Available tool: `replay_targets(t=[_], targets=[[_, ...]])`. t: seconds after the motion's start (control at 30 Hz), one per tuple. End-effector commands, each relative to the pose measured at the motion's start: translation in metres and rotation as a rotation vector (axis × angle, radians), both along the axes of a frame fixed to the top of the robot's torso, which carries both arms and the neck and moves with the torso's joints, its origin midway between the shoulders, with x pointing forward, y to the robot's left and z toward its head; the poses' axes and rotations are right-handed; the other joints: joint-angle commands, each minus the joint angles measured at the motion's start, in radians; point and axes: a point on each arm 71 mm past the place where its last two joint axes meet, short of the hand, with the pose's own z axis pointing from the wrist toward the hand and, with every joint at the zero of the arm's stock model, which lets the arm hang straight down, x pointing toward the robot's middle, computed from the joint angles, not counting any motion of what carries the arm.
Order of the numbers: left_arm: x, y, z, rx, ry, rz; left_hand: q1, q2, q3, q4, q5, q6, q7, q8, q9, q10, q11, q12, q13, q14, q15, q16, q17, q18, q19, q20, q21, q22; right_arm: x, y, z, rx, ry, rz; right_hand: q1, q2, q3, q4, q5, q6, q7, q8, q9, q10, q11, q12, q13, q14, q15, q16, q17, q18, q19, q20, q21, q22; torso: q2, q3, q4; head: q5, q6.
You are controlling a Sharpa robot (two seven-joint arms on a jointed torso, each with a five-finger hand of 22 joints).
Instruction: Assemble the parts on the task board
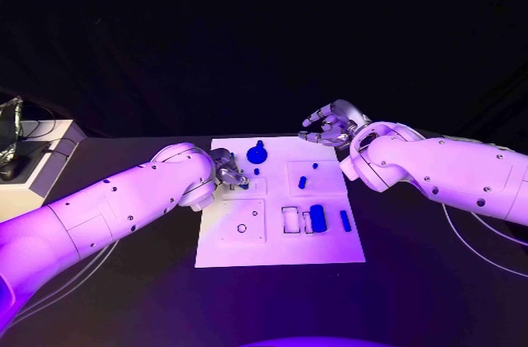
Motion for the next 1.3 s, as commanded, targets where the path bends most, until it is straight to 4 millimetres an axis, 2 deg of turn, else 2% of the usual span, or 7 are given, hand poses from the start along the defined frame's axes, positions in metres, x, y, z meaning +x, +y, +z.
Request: replay_targets(t=[0.03,0.33,0.63,0.87,1.3], targets=[[-0.001,-0.0012,-0.0013,0.018,0.008,-0.016,0.001,0.008,0.155,-0.16,0.004,0.049,-0.043,0.006,0.195,0.005,0.0,0.001,-0.001,0.09,-0.006,-0.006,0.213,-0.01,0.006,-0.001,0.005,0.009,-0.0006,0.0015,-0.0002,-0.007,0.002,0.018,-0.009,-0.003,-0.002,0.003,0.004,0.003,-0.003,0.005,0.001,0.032,-0.005,-0.001,0.196,0.098,-0.001,-0.003,0.241,0.009,0.047,-0.002,-0.006,0.16,0.0,0.0005,-0.0001,0.0,-0.001],[-0.0028,-0.0031,-0.0026,0.032,0.029,-0.036,0.001,0.007,0.156,-0.161,0.003,0.05,-0.043,0.006,0.196,0.003,0.0,-0.003,-0.006,0.09,-0.006,-0.006,0.214,-0.011,0.007,-0.001,0.005,0.01,-0.0006,0.0014,-0.0003,-0.008,0.004,0.017,-0.009,-0.003,-0.002,0.003,0.004,0.003,-0.003,0.005,0.001,0.032,-0.005,-0.001,0.196,0.098,-0.001,-0.003,0.241,0.009,0.047,-0.002,-0.006,0.16,0.0,0.0003,-0.0001,0.0,-0.003],[-0.0041,-0.0036,-0.0043,0.045,0.055,-0.054,-0.027,-0.014,0.13,-0.149,-0.005,0.059,-0.049,-0.003,0.205,0.005,-0.004,-0.014,-0.025,0.091,-0.009,-0.004,0.217,-0.011,0.008,-0.003,0.006,0.013,-0.0004,0.0014,-0.0004,-0.008,0.004,0.017,-0.015,-0.002,-0.001,0.002,0.008,0.003,-0.004,0.006,0.002,0.032,-0.006,-0.001,0.196,0.098,-0.002,-0.004,0.24,0.009,0.047,-0.003,-0.007,0.159,0.0,0.0005,0.0008,-0.001,-0.008],[-0.0037,-0.0038,-0.0045,0.044,0.055,-0.053,-0.034,-0.017,0.119,-0.143,-0.006,0.061,-0.052,-0.007,0.208,0.006,-0.006,-0.016,-0.028,0.091,-0.01,-0.004,0.217,-0.011,0.008,-0.004,0.005,0.013,-0.0005,0.0014,-0.0003,-0.008,0.004,0.017,-0.015,-0.002,-0.001,0.002,0.008,0.003,-0.004,0.006,0.002,0.032,-0.006,-0.001,0.196,0.098,-0.002,-0.004,0.24,0.009,0.047,-0.003,-0.007,0.159,0.001,0.0004,0.0003,0.0,-0.008],[-0.0015,-0.0047,-0.0049,0.038,0.049,-0.043,-0.059,-0.02,0.055,-0.106,-0.018,0.076,-0.061,-0.024,0.216,0.007,-0.012,-0.02,-0.033,0.09,-0.016,-0.006,0.214,-0.012,0.008,-0.008,0.004,0.013,-0.0004,0.0016,-0.0003,-0.007,0.003,0.018,-0.015,-0.002,-0.001,0.002,0.008,0.003,-0.004,0.006,0.002,0.032,-0.006,-0.001,0.196,0.098,-0.002,-0.004,0.24,0.009,0.047,-0.003,-0.007,0.159,0.002,0.0002,0.0006,-0.001,-0.01]])
